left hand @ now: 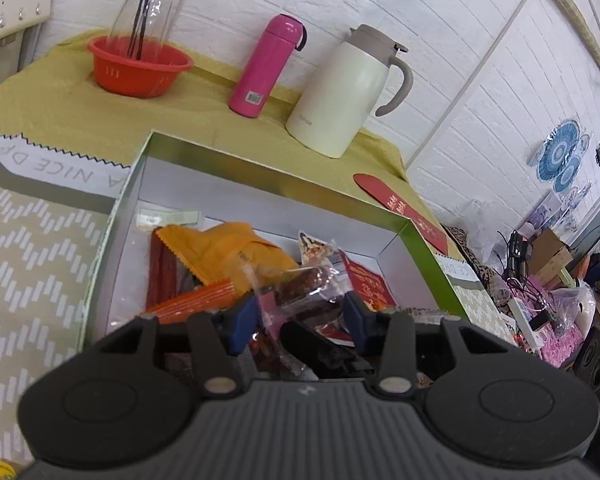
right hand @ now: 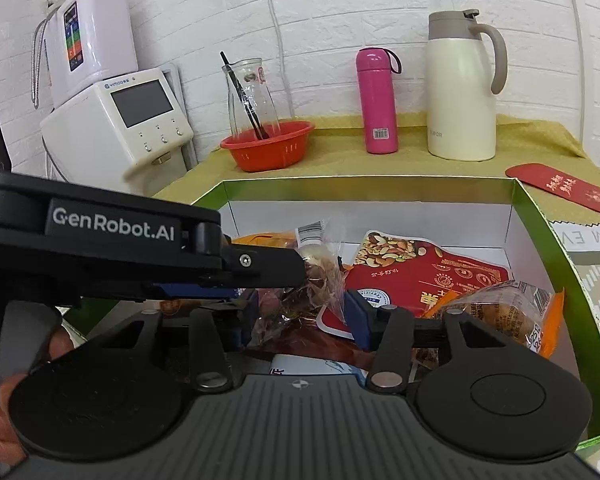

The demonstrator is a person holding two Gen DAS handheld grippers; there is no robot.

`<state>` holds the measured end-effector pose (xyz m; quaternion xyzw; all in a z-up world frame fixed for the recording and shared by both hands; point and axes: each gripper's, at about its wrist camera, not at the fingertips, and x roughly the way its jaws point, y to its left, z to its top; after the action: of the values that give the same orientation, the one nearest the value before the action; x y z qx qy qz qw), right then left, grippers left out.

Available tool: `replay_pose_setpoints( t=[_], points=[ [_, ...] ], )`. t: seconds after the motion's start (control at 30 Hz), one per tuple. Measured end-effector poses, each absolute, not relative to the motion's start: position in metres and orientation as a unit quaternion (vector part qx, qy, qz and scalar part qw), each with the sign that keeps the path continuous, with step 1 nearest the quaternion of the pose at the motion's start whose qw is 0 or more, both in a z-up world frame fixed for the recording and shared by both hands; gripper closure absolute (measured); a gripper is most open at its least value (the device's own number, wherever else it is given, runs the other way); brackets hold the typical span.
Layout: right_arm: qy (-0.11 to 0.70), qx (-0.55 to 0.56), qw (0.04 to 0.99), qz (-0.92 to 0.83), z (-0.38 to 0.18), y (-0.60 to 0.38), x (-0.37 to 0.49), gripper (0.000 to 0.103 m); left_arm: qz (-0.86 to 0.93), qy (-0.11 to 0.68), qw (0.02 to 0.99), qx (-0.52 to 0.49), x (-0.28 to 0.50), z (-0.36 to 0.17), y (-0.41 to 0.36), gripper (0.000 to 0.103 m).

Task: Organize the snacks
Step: 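Carry the pink-wrapped snack into the green box and open the right gripper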

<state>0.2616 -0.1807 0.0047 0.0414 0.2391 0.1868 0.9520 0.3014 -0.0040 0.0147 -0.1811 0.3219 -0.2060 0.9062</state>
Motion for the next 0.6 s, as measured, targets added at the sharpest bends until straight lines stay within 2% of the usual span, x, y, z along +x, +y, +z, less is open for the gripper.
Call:
replay_pose_setpoints(
  t=[0.03,0.1,0.23,0.27,0.6],
  points=[
    [0.230,0.035,0.955,0.186,0.006,-0.181,0.257,0.007,-0.206,0.318,0.909,-0.175,0.297,0.016,-0.005,0.057],
    [0.212,0.011,0.960,0.184,0.009,-0.180,0.247,0.001,-0.214,0.310,0.910,-0.172,0.288,0.019,-0.005,0.041],
    [0.187,-0.042,0.966,0.174,0.013,-0.178,0.225,0.000,-0.210,0.288,0.917,-0.177,0.265,0.027,-0.003,0.025],
    [0.182,-0.049,0.967,0.171,0.014,-0.179,0.220,0.000,-0.205,0.285,0.919,-0.178,0.259,0.029,-0.003,0.011],
    [0.182,-0.027,0.973,0.141,0.019,-0.192,0.170,0.000,-0.118,0.271,0.948,-0.119,0.190,0.039,-0.007,0.010]
  ],
)
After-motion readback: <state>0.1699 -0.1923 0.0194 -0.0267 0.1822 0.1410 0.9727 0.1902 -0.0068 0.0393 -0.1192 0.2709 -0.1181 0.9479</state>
